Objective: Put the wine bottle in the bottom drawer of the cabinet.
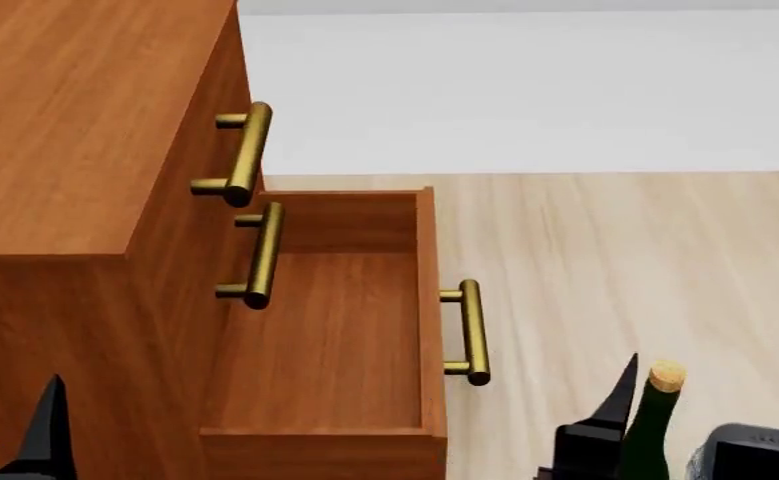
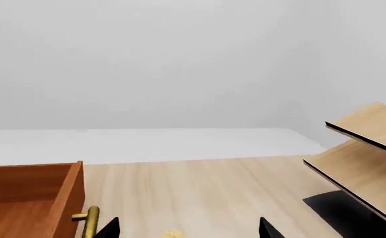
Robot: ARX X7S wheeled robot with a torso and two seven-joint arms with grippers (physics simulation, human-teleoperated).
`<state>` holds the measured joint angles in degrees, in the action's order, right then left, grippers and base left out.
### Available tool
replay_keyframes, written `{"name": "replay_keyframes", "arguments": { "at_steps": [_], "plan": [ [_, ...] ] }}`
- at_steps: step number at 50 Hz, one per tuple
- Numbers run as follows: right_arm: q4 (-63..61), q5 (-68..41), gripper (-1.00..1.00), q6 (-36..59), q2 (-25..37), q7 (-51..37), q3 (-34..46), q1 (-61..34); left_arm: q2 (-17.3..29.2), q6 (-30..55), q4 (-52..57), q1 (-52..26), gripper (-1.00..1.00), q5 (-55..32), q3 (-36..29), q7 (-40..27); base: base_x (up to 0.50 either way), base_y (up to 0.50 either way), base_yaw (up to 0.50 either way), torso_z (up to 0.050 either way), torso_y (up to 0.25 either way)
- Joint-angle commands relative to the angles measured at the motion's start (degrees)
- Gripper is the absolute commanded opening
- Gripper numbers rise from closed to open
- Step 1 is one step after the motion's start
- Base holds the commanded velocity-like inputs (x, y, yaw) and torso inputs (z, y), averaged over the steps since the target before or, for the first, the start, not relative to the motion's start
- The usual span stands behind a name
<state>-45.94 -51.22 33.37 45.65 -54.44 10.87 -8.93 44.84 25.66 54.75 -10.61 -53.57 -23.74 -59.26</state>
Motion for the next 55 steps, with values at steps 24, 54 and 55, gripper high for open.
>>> {"name": "replay_keyframes", "arguments": {
  "at_steps": [24, 54, 55],
  "plan": [
    [11.55, -2.44, 1.00, 2.16, -2.91, 3.20, 2.71, -2.26, -0.02, -1.15, 0.01, -0.10, 1.00, -0.30, -0.33, 0.19, 0.00, 0.00, 0.00, 0.000, 0.000],
    [19.68, 0.30, 1.00, 5.37, -5.59, 7.71, 8.15, -10.59, -0.42, -2.07, -1.20, 0.46, 1.00, 0.31, -1.21, 0.89, 0.00, 0.00, 0.00, 0.000, 0.000],
    [19.87, 0.29, 1.00, 5.47, -5.69, 7.98, 8.34, -10.89, -0.59, -2.05, -1.41, 0.43, 1.00, 0.25, -1.35, 0.99, 0.00, 0.00, 0.00, 0.000, 0.000]
  ]
}}
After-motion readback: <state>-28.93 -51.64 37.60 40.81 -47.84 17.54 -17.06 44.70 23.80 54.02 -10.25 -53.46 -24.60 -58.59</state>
